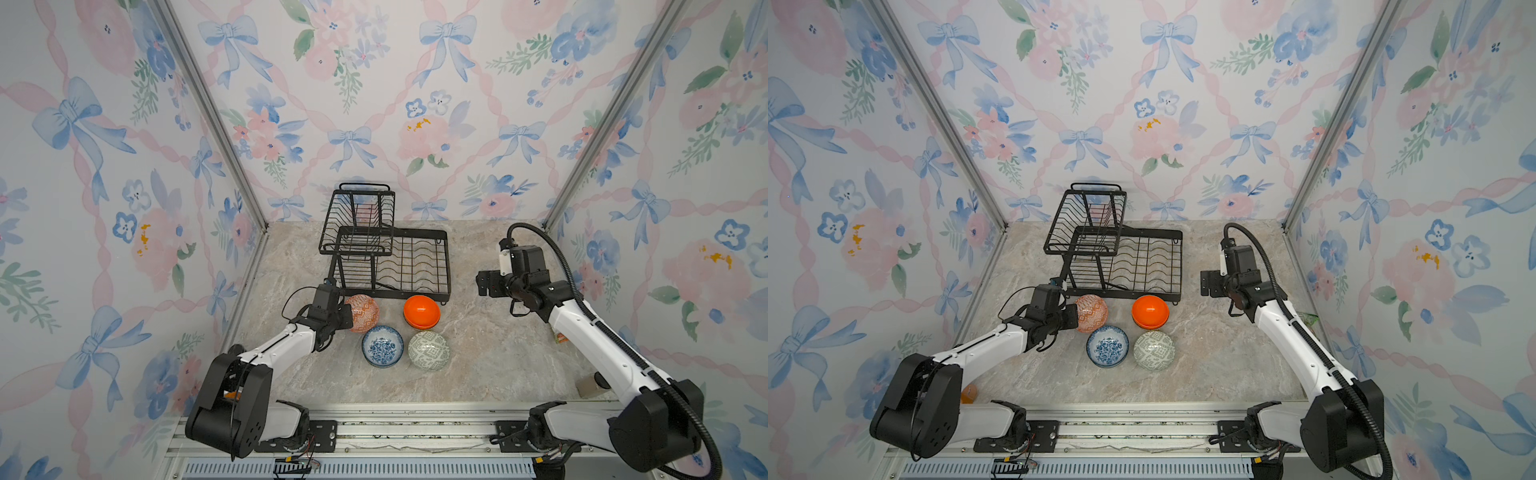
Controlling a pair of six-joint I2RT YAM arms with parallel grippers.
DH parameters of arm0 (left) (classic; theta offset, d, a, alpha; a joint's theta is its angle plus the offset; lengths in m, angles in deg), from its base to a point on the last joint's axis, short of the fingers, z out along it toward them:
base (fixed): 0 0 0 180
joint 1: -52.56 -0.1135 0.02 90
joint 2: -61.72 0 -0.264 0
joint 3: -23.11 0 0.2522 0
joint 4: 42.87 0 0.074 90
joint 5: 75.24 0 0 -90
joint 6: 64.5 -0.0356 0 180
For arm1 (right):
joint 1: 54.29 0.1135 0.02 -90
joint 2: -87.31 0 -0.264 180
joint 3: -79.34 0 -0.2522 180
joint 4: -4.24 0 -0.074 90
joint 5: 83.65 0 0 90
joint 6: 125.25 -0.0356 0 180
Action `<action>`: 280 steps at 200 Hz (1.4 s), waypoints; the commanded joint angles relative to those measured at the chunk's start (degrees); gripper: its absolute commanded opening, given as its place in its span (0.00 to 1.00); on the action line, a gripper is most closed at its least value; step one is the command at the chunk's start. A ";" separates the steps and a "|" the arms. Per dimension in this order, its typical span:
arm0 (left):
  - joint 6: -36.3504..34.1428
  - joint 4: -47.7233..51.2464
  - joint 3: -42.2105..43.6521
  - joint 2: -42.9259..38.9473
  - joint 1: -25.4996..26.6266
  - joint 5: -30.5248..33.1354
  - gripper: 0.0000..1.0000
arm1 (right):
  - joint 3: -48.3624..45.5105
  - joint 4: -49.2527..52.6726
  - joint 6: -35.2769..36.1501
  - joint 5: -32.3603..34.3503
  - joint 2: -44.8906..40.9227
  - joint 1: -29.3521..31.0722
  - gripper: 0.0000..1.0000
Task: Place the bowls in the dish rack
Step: 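Close the left gripper on the orange-patterned bowl rim and lift it, then carry the bowl toward the right gripper while the right gripper approaches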
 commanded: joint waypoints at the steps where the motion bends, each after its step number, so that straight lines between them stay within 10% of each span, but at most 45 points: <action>1: -1.73 1.62 -0.08 -3.93 -0.34 4.01 0.00 | -0.35 1.34 0.30 -0.25 -0.92 0.61 0.97; 156: -8.25 11.00 -6.42 -25.38 1.70 5.63 0.00 | 5.28 3.97 2.92 -4.06 -1.22 5.81 0.97; 280: -11.90 10.45 -26.88 -12.10 17.32 13.86 0.00 | 11.30 0.68 -1.61 -14.97 -4.52 7.94 0.97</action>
